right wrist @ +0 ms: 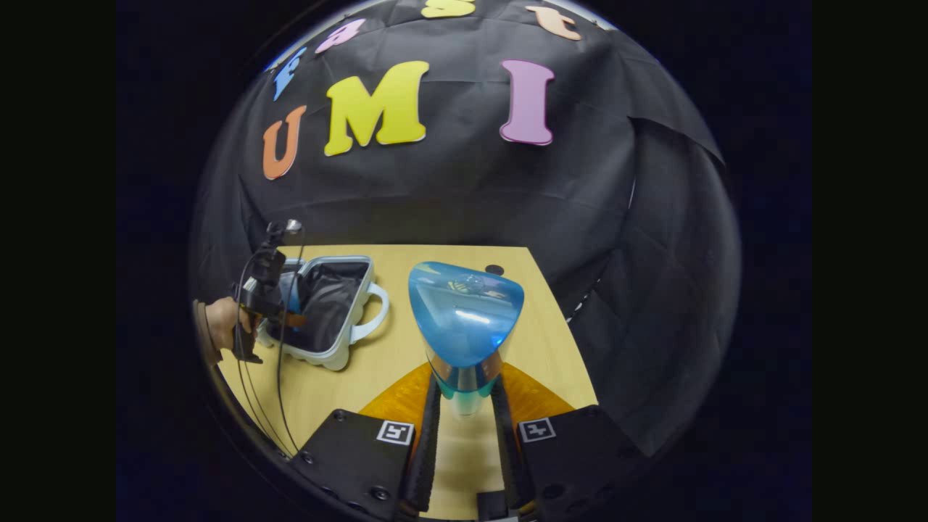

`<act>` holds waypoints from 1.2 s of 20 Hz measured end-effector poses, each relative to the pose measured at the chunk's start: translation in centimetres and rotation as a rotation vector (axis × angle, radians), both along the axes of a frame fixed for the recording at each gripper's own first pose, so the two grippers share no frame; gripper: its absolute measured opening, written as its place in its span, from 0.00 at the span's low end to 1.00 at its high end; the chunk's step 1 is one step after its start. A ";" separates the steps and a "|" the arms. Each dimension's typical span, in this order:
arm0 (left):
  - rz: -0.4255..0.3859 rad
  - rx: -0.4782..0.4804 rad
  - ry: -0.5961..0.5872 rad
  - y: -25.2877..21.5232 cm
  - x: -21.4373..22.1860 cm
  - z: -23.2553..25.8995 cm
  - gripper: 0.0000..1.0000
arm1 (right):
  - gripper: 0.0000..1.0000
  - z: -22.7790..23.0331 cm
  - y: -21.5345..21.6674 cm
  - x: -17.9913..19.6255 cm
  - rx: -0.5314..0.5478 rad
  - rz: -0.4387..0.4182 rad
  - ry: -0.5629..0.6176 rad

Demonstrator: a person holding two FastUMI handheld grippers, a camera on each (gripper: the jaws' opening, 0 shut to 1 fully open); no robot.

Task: First open the suitcase, pack the skin care products into it, and then close the suitcase.

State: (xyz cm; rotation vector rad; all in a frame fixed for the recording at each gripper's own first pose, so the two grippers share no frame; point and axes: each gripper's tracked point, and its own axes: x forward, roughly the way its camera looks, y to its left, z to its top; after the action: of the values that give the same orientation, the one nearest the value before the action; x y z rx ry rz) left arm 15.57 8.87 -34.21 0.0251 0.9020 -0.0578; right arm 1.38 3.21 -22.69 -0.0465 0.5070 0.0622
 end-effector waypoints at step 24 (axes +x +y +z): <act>0.022 0.039 -0.374 4.5 -3.8 11.7 0.93 | 0.36 0.7 19.8 10.0 0.129 0.247 0.086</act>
State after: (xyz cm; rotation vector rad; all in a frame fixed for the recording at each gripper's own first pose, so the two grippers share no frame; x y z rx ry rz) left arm 11.79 13.35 -22.46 0.0600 0.5294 -0.0142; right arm 11.37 22.97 -21.96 0.0197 0.5801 0.3392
